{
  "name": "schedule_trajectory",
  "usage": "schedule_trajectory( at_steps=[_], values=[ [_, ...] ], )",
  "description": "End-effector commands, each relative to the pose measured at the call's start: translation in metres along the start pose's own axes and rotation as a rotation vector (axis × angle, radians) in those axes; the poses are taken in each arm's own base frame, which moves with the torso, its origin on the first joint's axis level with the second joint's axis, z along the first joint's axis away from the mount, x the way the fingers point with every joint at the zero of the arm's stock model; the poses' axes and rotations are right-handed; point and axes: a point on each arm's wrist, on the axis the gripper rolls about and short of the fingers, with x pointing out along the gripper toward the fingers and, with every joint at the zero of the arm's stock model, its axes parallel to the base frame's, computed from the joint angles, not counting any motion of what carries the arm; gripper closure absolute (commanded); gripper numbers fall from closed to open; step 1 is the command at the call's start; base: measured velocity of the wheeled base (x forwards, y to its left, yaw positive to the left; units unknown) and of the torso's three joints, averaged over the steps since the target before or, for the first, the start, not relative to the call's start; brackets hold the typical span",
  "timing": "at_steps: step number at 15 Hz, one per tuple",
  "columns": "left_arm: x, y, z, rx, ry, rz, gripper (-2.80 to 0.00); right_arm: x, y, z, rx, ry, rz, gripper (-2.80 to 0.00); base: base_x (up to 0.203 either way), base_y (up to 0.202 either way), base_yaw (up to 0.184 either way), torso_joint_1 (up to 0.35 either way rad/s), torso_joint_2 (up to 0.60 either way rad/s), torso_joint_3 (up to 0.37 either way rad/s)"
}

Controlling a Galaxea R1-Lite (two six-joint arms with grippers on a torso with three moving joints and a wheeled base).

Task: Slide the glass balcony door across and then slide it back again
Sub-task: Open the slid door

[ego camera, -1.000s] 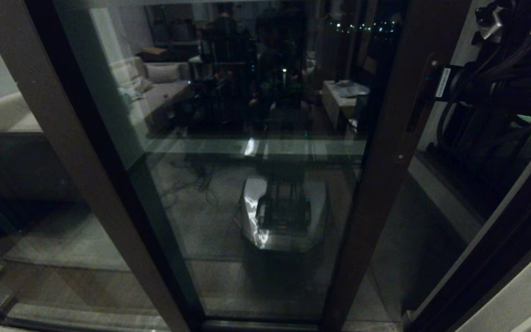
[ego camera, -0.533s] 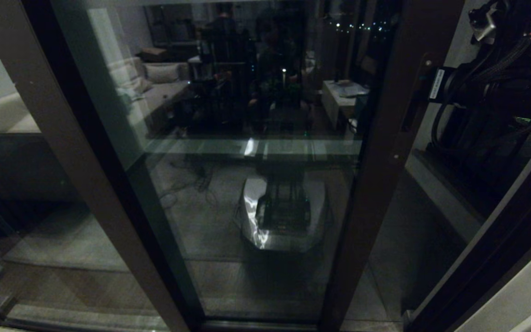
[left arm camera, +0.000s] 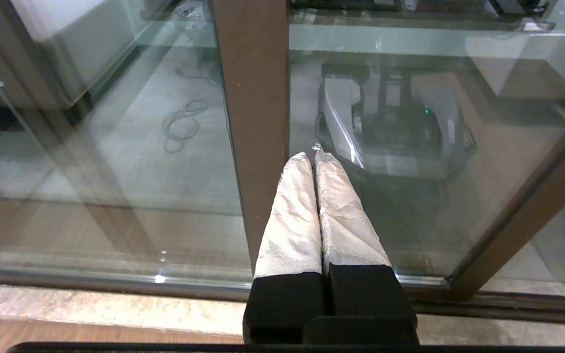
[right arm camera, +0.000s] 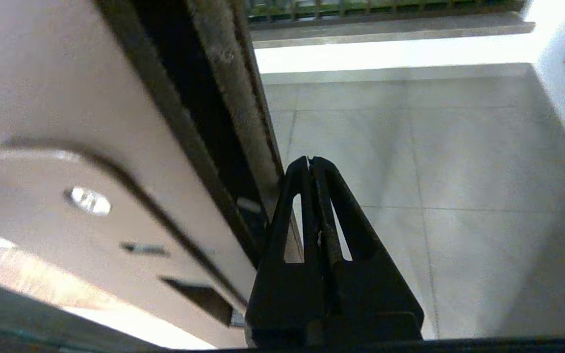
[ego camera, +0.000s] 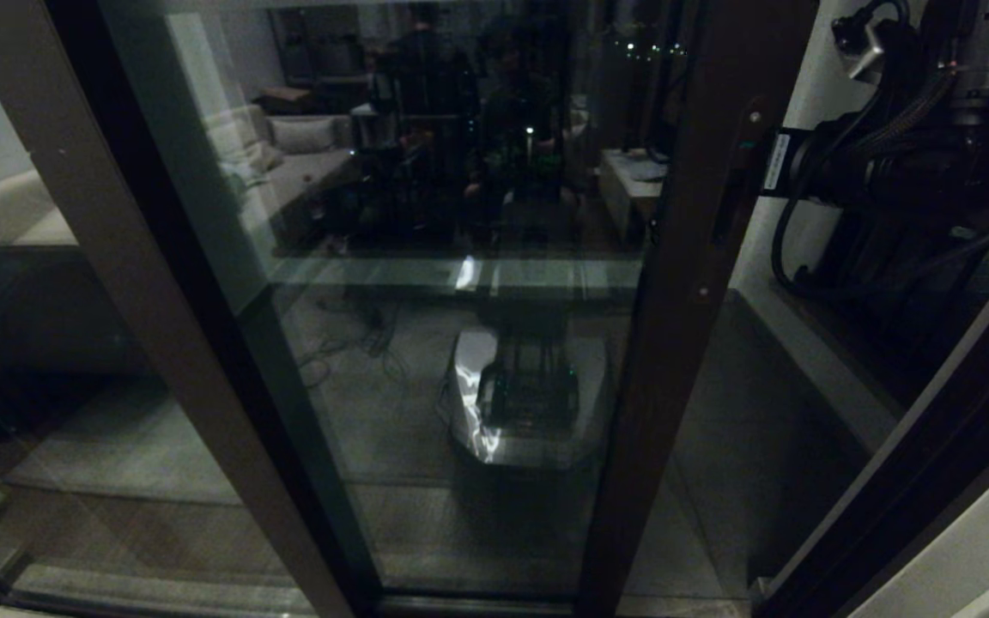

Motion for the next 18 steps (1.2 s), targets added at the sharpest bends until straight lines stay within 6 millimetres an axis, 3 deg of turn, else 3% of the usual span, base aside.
schedule_trajectory(
  at_steps=[1, 18],
  values=[
    [0.0, 0.0, 0.0, -0.001, 0.002, 0.0, 0.0, -0.002, 0.008, 0.0, -0.002, -0.004, 0.016, 0.0, 0.0, 0.0, 0.0, 0.0, 0.0, 0.0],
    [0.0, 0.0, 0.0, -0.001, 0.002, 0.0, 0.0, 0.006, 0.075, -0.014, -0.022, 0.007, 0.103, 0.0, 0.0, 0.0, 0.0, 0.0, 0.0, 0.0]
  ],
)
